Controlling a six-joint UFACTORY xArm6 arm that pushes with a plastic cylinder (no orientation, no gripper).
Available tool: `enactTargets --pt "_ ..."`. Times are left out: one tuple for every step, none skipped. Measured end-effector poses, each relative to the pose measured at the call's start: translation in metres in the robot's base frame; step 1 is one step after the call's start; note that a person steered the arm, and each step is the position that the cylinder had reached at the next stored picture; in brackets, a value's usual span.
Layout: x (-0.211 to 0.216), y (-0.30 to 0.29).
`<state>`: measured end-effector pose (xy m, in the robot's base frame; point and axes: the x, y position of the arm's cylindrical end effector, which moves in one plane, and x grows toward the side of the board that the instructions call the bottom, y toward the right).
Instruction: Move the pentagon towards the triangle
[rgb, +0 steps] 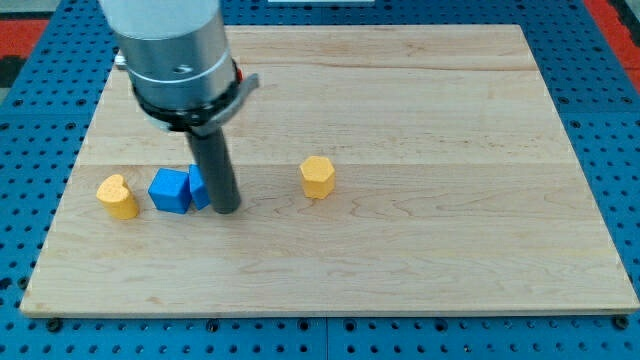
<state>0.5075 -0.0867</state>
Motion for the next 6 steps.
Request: enactTargets --pt "0.019 0.12" --pt "-0.011 0.181" --pt "-0.029 0.125" --pt "-0.026 0.032" --pt "-0.026 0.061" --pt "-0.053 0.11"
